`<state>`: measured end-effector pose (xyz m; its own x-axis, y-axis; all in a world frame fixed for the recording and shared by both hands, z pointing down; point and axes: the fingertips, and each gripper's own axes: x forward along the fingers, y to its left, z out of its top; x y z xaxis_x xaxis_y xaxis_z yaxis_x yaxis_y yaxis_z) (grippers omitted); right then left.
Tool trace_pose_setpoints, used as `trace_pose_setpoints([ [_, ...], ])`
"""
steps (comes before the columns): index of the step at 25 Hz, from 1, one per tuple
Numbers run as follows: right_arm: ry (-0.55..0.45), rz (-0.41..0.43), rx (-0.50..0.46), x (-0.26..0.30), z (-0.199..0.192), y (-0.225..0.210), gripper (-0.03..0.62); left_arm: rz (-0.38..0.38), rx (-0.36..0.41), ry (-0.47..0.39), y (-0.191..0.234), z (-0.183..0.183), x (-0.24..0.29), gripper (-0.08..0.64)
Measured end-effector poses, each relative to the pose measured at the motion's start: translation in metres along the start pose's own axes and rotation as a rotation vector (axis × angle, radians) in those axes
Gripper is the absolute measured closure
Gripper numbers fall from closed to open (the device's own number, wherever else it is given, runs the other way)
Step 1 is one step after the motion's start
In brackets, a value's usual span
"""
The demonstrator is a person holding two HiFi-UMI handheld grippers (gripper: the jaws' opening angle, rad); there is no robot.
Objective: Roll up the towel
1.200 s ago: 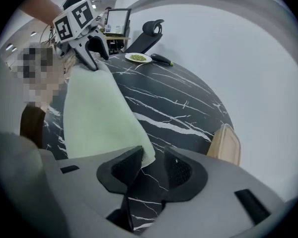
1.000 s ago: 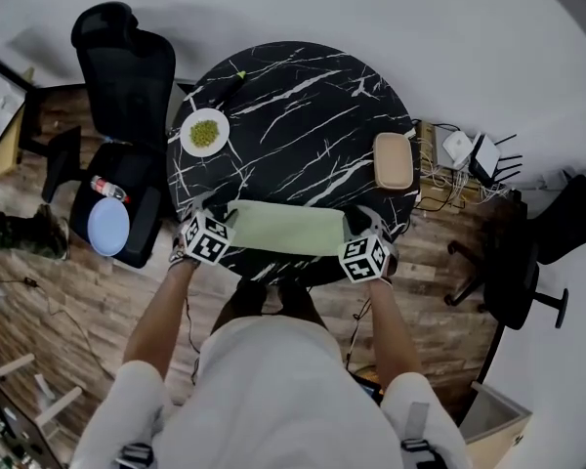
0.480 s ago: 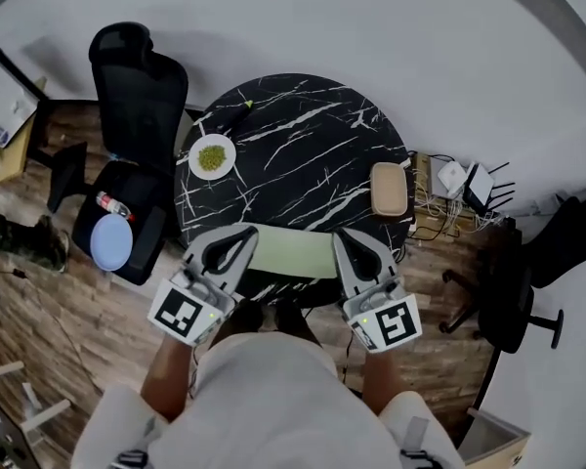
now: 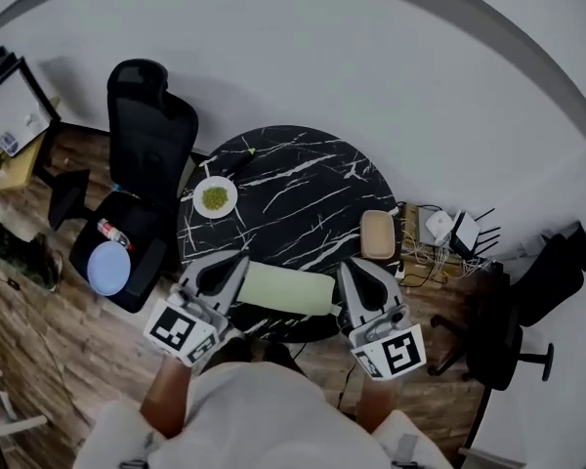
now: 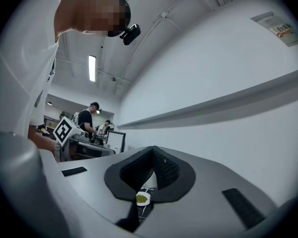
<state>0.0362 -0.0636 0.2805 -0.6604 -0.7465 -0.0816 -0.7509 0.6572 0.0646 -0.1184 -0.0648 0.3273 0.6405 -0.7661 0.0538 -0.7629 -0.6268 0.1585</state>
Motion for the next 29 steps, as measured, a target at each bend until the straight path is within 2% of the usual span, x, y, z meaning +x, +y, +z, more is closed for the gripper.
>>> trace_pose_setpoints([
  [7,0.014,-0.023,0.008,-0.005,-0.006,-0.002,0.597,-0.079,0.062,-0.031,-0.012,0.021,-0.001,0.558],
  [18,0.05,-0.03,0.02,-0.019,-0.016,-0.009,0.597,-0.127,0.093,-0.026,-0.025,0.012,0.008,0.558],
  [24,0.067,-0.013,0.027,-0.014,-0.022,-0.003,0.597,-0.105,0.047,-0.029,-0.019,0.009,0.007,0.558],
  [29,0.066,0.002,0.035,-0.008,-0.025,0.0,0.597,-0.101,0.039,-0.046,-0.015,0.011,0.01,0.558],
])
